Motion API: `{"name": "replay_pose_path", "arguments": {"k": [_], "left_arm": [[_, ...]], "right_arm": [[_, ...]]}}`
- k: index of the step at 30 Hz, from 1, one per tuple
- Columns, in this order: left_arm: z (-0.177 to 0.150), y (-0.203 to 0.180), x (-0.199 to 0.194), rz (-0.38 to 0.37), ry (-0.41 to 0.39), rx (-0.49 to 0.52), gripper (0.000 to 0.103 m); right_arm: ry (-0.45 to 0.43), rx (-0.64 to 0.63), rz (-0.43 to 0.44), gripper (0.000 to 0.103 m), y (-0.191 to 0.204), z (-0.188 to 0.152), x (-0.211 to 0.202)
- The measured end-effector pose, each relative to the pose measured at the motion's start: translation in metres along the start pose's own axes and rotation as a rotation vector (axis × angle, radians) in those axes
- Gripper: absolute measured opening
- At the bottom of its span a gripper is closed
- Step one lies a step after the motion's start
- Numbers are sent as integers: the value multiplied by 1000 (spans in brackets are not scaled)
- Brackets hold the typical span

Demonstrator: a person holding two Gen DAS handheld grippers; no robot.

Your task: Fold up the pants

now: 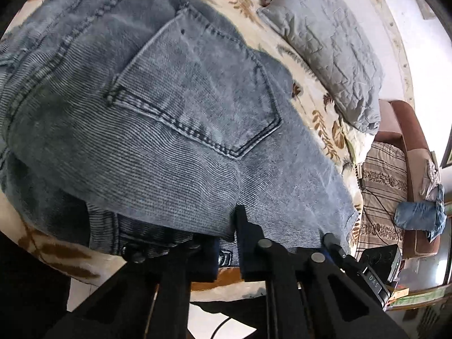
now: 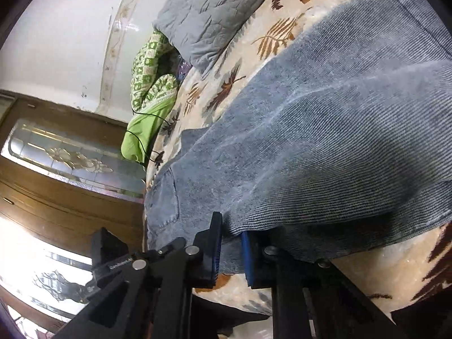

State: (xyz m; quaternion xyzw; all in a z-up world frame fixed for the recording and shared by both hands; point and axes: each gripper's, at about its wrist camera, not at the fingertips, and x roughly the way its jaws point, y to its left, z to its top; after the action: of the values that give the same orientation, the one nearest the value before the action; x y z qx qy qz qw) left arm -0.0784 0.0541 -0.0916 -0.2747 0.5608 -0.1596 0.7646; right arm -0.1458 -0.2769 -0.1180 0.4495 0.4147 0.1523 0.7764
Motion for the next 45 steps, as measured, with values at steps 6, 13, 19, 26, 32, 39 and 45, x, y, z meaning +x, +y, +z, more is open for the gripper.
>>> {"name": "replay_pose_path", "arguments": {"k": [6,13,19,26,32,39,45], "left_arm": [[-16,-14,-17,30,-62,99,6],[-45,-13,-14,123,-69,179,6],[-48,-20,-29,145,-44,272,6],[-55,-65,-82,177,-122,542,6],[1,-53,-71,329,-197,495,23],[33,13,-46,455,-166,320,23],[38,34,-52,457,-154,279,27]], "right_arm": [[-13,-50,-25,15,2,-5,-12],[40,-69,-68,15,-1,-14,-11],[185,-39,-62,15,-6,-11,-13],[76,-174,-107,15,18,25,-79],[-23,-116,-278,15,-6,85,-81],[22,-76,-378,16,-38,107,-37],[-133,-29,-530,16,-66,131,-74]]}}
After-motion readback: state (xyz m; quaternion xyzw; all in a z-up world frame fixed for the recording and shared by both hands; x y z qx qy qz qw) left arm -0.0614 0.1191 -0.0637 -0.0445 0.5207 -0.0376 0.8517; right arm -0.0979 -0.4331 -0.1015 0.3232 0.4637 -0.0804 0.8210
